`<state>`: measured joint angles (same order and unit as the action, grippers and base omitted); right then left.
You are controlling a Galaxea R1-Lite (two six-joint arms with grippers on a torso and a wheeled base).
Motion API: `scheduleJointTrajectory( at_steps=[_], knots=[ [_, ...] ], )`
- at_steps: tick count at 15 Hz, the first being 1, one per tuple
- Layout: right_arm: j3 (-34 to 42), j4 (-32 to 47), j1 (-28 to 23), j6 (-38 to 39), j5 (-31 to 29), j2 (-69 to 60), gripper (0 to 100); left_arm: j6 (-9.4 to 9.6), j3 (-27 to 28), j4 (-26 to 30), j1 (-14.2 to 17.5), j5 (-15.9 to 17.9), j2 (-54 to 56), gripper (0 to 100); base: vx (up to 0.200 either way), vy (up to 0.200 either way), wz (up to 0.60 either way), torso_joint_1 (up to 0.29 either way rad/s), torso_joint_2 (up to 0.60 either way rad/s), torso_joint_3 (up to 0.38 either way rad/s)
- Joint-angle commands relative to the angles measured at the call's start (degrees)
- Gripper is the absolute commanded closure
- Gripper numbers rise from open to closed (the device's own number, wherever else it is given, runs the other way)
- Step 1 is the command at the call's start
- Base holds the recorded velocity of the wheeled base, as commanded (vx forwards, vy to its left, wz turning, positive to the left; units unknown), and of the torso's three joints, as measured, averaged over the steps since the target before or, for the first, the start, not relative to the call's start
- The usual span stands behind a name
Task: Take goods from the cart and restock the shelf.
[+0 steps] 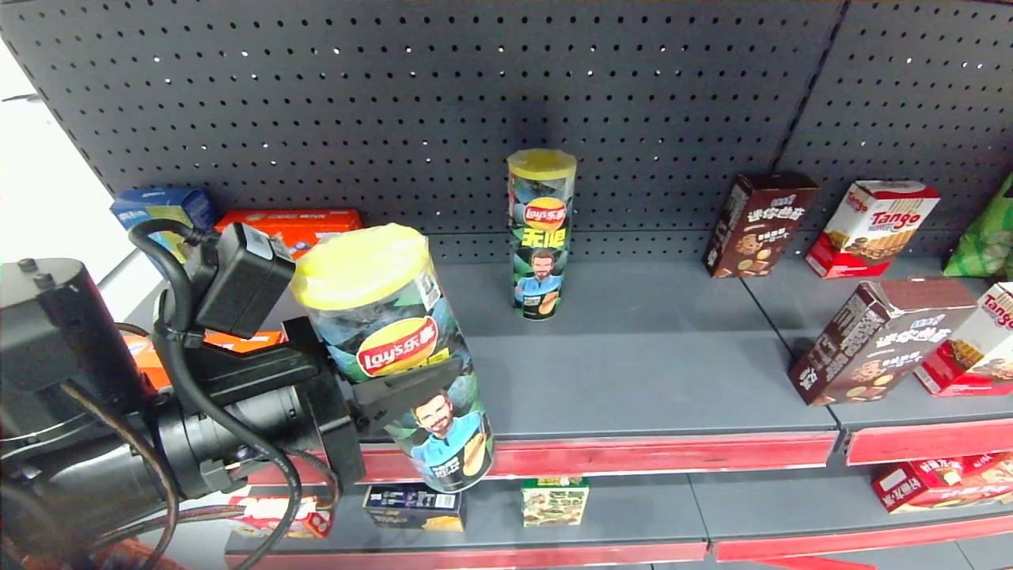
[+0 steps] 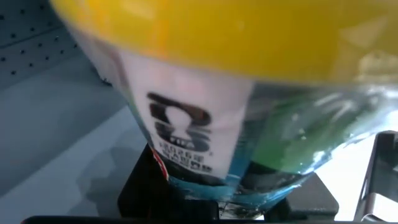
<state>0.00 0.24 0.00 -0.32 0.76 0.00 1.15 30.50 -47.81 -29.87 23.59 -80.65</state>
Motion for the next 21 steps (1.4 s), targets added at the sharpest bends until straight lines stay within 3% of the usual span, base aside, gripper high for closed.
scheduleJointTrajectory(
  at_steps=[1, 8, 9, 10, 11, 14, 17, 19, 21],
  knots=[
    [0.0, 0.02, 0.0, -0.03, 0.04, 0.0, 0, 0.0, 0.52, -0.09, 0.07, 0.05, -0.03, 100, 0.0, 0.0, 0.0, 0.0, 0.0, 0.0],
    [-0.7, -0.07, 2.55, -0.39, 1.97, 4.39, 0, -0.35, 1.32, -0.18, -0.02, 0.93, -0.12, 100, 0.0, 0.0, 0.0, 0.0, 0.0, 0.0],
    [-8.35, -0.16, 3.6, 1.2, 5.22, 7.38, 0, -0.79, 1.75, -0.18, 0.16, 0.84, 0.06, 100, 0.0, 0.0, 0.0, 0.0, 0.0, 0.0],
    [-24.87, 0.37, 4.48, 11.39, 8.03, 24.61, 0, -2.64, 2.28, -0.35, 0.69, 0.76, 0.15, 100, 0.0, 0.0, 0.0, 0.0, 0.0, 0.0],
    [-26.37, -0.07, 5.01, 13.24, 8.3, 26.81, 0, -2.9, 2.28, -0.62, 1.13, 0.76, 0.15, 100, 0.0, 0.0, 0.0, 0.0, 0.0, 0.0],
    [-26.54, -0.6, 10.2, 2.95, 11.55, 33.4, 0, -2.99, 1.58, -2.46, 2.01, 0.93, -0.47, 100, 0.0, 0.0, 0.0, 0.0, 0.0, 0.0],
    [-27.69, -0.86, 13.1, 0.76, 14.36, 38.23, 0, -2.9, 1.23, -2.46, 1.92, 0.93, -0.47, 100, 0.0, 0.0, 0.0, 0.0, 0.0, 0.0],
    [-37.79, 4.68, 24.17, -0.03, 13.13, 46.67, 0, -3.08, -1.41, -3.25, 2.27, 0.93, 0.15, 100, 0.0, 0.0, 0.0, 0.0, 0.0, 0.0],
    [-43.77, 6.61, 31.38, -0.12, 9.09, 53.61, 0, -3.08, -1.58, -3.17, 3.06, 0.93, 0.58, 100, 0.0, 0.0, 0.0, 0.0, 0.0, 0.0]
  ],
)
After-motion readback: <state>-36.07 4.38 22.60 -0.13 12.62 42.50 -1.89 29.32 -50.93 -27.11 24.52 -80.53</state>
